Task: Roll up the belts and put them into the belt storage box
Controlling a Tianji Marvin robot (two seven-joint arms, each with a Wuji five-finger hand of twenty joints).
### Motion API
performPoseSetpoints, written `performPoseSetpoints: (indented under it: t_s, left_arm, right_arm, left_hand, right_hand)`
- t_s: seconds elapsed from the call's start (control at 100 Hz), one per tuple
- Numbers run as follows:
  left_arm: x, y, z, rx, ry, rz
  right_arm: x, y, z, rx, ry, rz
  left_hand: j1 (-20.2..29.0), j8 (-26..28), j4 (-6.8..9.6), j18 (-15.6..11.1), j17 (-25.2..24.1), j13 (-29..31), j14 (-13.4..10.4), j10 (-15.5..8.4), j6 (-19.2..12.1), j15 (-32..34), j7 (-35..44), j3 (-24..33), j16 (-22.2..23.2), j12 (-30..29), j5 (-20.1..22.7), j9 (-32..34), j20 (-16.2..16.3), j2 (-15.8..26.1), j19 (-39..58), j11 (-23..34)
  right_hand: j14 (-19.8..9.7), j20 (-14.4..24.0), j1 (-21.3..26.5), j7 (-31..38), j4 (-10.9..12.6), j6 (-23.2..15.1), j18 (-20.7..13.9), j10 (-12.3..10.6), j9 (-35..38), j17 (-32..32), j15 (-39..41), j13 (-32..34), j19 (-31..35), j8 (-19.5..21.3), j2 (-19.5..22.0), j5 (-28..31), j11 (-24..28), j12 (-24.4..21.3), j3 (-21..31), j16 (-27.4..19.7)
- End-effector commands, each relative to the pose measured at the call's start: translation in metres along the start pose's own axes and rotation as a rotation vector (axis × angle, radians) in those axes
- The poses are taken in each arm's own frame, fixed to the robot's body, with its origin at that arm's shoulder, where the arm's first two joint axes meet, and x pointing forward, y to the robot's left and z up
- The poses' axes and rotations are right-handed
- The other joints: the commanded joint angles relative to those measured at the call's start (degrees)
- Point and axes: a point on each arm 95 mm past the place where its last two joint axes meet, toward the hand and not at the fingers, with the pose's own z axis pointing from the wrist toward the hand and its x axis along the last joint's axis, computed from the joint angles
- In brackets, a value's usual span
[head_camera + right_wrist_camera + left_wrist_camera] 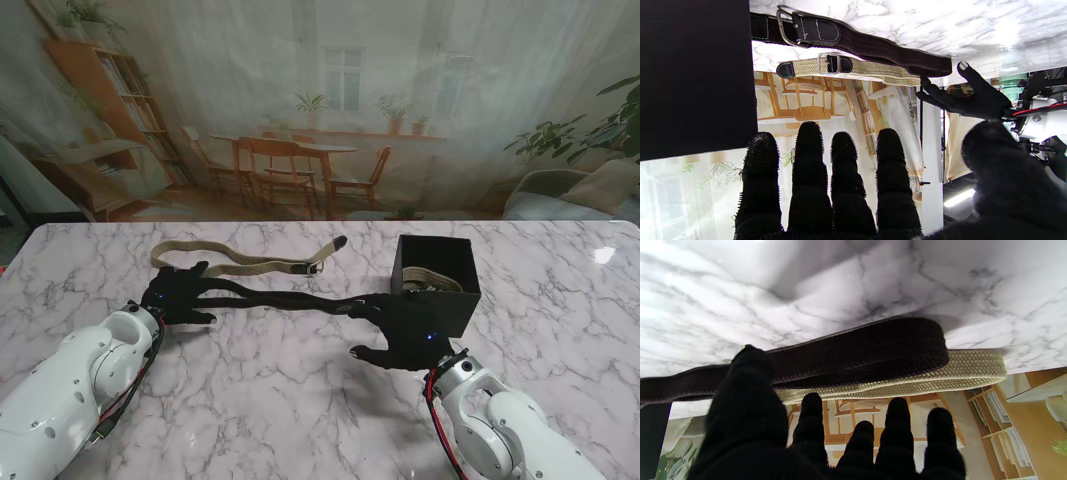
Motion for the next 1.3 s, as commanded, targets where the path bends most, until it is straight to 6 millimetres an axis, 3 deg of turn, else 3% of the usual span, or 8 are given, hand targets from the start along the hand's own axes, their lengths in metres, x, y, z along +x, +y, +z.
performPoseSetpoints:
  t_s: [0.0,0.15,0.24,0.48,0.63,0.85,1.06,1.29]
  left_arm:
    - [-0.004,0.004,0.001,-0.028,-0.013,0.01]
    - [-0.006,0.008,0.004,-0.033,-0.04,0.009]
    - [-0.007,0.01,0.004,-0.049,-0.054,0.0]
    - [-0.011,0.017,0.004,-0.07,-0.092,0.013]
    - [-0.012,0.023,0.005,-0.063,-0.117,0.017]
    - [-0.013,0.031,0.008,-0.083,-0.147,0.016]
    - [-0.014,0.035,0.008,-0.092,-0.16,0.032]
    - [-0.012,0.037,0.002,-0.116,-0.147,0.037]
  right_arm:
    - [0.002,0.0,0.0,0.002,-0.001,-0.002]
    - [0.002,0.0,0.0,0.002,0.0,-0.003]
    - [0.002,0.0,0.0,0.003,-0.001,-0.004]
    - [0.002,0.0,0.0,0.003,0.0,-0.002]
    - [0.002,0.0,0.0,0.003,-0.001,-0.003]
    - [0.002,0.001,-0.001,-0.002,-0.004,-0.001]
    - [0.002,0.0,-0.001,0.0,-0.002,0.0]
    - [0.002,0.0,-0.001,-0.002,-0.001,0.001]
  left_hand:
    - [2.9,1.2,0.04,0.1,-1.4,-2.3,-0.6,-0.9,-1.9,-1.6,1.2,1.2,0.3,0.7,1.2,-3.1,0.4,1.8,-2.2,0.7]
    - [7.7,0.0,-0.01,-0.3,-1.9,-3.6,-0.9,-1.8,-2.5,-1.6,0.3,0.1,0.3,0.0,2.2,-5.2,0.6,5.7,-2.8,0.7]
    - [7.6,-0.5,-0.12,-0.3,-2.4,-3.8,-1.2,-2.3,-3.1,-1.7,0.3,-0.3,0.2,0.1,2.8,-5.2,0.6,7.6,-3.1,0.7]
    - [9.9,-0.9,-0.15,-0.3,-2.2,-4.3,-1.5,-2.6,-3.7,-1.8,1.6,-0.6,0.1,0.1,5.3,-5.3,1.2,8.6,-3.0,0.5]
    - [13.1,6.6,0.24,0.7,-2.3,-5.5,-2.1,-2.8,-3.9,-0.9,9.0,-1.0,1.8,0.9,6.6,-5.6,3.0,6.8,-2.0,0.1]
    - [14.5,14.5,-0.05,0.7,-2.4,-6.4,-2.7,-3.3,-3.8,0.0,19.5,-1.1,3.5,2.8,12.0,-4.8,5.0,4.8,1.2,1.7]
    - [15.9,15.4,-0.06,0.3,-3.0,-6.7,-3.0,-3.3,-2.5,0.2,28.9,-1.0,4.6,6.3,15.4,-3.2,5.9,5.1,3.4,6.4]
    - [16.9,16.2,-0.06,-0.5,-3.5,-6.6,-3.1,-2.3,-0.4,0.4,31.1,-0.4,5.0,8.2,15.3,-0.7,6.0,5.6,3.7,9.2]
  right_hand:
    - [0.2,0.7,0.9,0.4,0.8,0.2,1.0,0.5,-1.9,-1.2,-1.7,-1.5,-0.9,0.8,1.7,-1.8,0.6,-0.3,-0.7,-0.8]
    - [0.3,0.8,0.9,0.3,0.8,0.3,0.9,0.7,-2.1,-1.2,-1.5,-1.6,-0.8,0.8,1.8,-1.9,0.9,-0.1,-0.7,-0.7]
    - [0.4,0.8,0.9,0.3,0.8,0.2,0.9,0.8,-2.3,-1.2,-1.4,-1.7,-0.8,0.8,1.8,-1.9,1.0,-0.1,-0.8,-0.7]
    - [0.3,0.9,0.9,0.3,0.8,0.3,0.7,1.0,-2.7,-1.0,-1.3,-1.8,-0.6,0.9,1.9,-1.9,1.2,-0.1,-0.9,-0.6]
    - [0.4,1.0,1.0,0.3,0.9,0.3,0.7,1.1,-2.9,-1.0,-1.2,-1.8,-0.5,0.9,2.0,-1.9,1.3,-0.1,-0.9,-0.6]
    - [0.4,1.0,1.1,0.3,0.9,0.3,0.7,1.2,-3.1,-1.0,-1.2,-1.9,-0.4,0.9,2.1,-2.0,1.4,-0.1,-1.1,-0.6]
    - [0.5,1.1,1.1,0.2,0.9,0.3,0.7,1.2,-3.1,-1.0,-1.1,-2.0,-0.4,0.9,2.2,-2.0,1.4,-0.1,-1.1,-0.6]
    - [0.4,1.1,1.1,0.2,0.9,0.4,0.6,1.2,-3.2,-1.0,-1.1,-2.0,-0.4,0.9,2.3,-2.2,1.5,-0.1,-1.2,-0.7]
